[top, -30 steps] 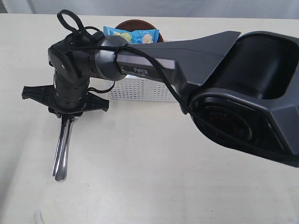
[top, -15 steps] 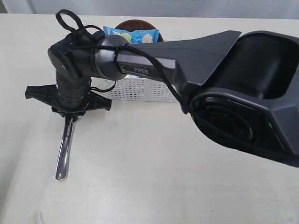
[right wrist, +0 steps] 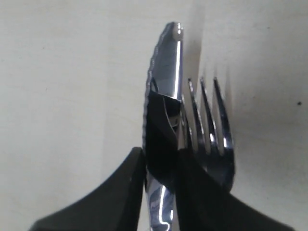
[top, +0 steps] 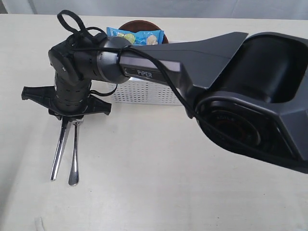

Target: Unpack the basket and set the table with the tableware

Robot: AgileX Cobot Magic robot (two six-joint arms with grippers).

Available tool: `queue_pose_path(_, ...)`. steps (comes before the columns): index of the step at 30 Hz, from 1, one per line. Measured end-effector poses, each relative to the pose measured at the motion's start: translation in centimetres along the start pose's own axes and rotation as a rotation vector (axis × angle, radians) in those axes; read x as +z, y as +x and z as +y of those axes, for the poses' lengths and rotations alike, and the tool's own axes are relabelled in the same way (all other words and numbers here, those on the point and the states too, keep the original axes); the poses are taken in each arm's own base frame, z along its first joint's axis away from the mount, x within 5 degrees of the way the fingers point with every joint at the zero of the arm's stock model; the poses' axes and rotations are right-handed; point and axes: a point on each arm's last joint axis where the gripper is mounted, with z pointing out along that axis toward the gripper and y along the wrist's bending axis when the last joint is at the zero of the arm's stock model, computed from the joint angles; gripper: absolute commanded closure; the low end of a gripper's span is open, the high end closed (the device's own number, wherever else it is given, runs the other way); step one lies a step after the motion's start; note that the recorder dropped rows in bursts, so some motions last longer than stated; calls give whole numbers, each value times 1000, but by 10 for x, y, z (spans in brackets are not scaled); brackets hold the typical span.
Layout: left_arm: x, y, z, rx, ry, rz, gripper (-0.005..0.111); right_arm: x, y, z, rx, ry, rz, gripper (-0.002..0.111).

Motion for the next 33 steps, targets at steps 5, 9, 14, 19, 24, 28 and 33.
queue_pose_path(5, 0, 0, 0, 0, 0, 0, 107, 0, 3, 4, -9, -15, -6, 108)
queue_pose_path(9, 0, 0, 0, 0, 0, 0, 107, 0, 6, 10, -35, -46, -24, 108)
queue_pose_path(14, 0, 0, 0, 0, 0, 0, 107, 1, 10, 14, -49, -57, -25, 108)
queue_pose_path(19, 0, 0, 0, 0, 0, 0, 107, 1, 11, 13, -49, -49, -19, 108)
queue_pose_path(24, 0, 0, 0, 0, 0, 0, 107, 2, 13, 10, -49, -18, 6, 108)
queue_pose_path(28, 0, 0, 0, 0, 0, 0, 107, 7, 14, 7, -46, -8, 15, 108)
queue_pose_path(33, 0, 0, 0, 0, 0, 0, 107, 8, 13, 8, -46, -22, 4, 108)
